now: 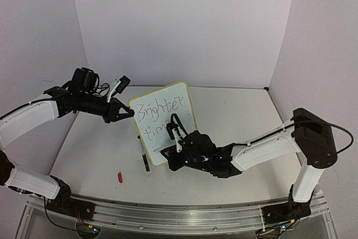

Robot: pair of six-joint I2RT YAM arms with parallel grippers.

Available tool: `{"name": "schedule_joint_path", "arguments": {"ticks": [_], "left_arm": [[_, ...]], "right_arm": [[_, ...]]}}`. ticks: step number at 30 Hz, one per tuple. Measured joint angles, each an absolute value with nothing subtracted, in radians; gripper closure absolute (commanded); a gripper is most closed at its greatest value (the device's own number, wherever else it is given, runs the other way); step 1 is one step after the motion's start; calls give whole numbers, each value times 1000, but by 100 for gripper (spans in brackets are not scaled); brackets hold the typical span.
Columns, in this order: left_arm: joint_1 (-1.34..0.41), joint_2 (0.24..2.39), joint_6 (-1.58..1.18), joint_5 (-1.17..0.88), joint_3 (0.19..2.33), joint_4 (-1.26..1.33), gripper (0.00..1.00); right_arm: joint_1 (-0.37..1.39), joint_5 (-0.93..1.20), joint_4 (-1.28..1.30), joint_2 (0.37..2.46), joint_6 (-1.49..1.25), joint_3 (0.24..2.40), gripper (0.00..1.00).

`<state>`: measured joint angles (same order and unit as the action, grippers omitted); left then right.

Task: Write a sentence on the whiteboard
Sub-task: Write on the whiteboard at the center of the board.

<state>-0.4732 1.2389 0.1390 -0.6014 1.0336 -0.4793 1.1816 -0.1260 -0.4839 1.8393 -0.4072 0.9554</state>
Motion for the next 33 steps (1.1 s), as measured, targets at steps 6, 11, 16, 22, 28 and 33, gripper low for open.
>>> {"name": "schedule_joint_path", "arguments": {"ticks": [6,11,16,22,28,33], "left_arm": [[-473,1239,139,-601,1034,-479,100],[-473,1239,139,-601,1034,-479,100],[-473,1239,139,-601,1034,-479,100],[-473,1239,139,-601,1034,-479,100],[-473,1239,139,-601,1034,-479,100],[-473,1239,139,-601,1034,-479,100]], "right_arm": [[1182,-115,-485,1852,-406,956,100],[1185,-108,-483,1866,-417,955,100],[1185,-112,-476,1866,-424,954,100],[1188,-128,-454,1866,-423,954,100],[1190,-146,-436,1857,-415,954,100],[1190,-164,-425,1836,-402,955,100]]}}
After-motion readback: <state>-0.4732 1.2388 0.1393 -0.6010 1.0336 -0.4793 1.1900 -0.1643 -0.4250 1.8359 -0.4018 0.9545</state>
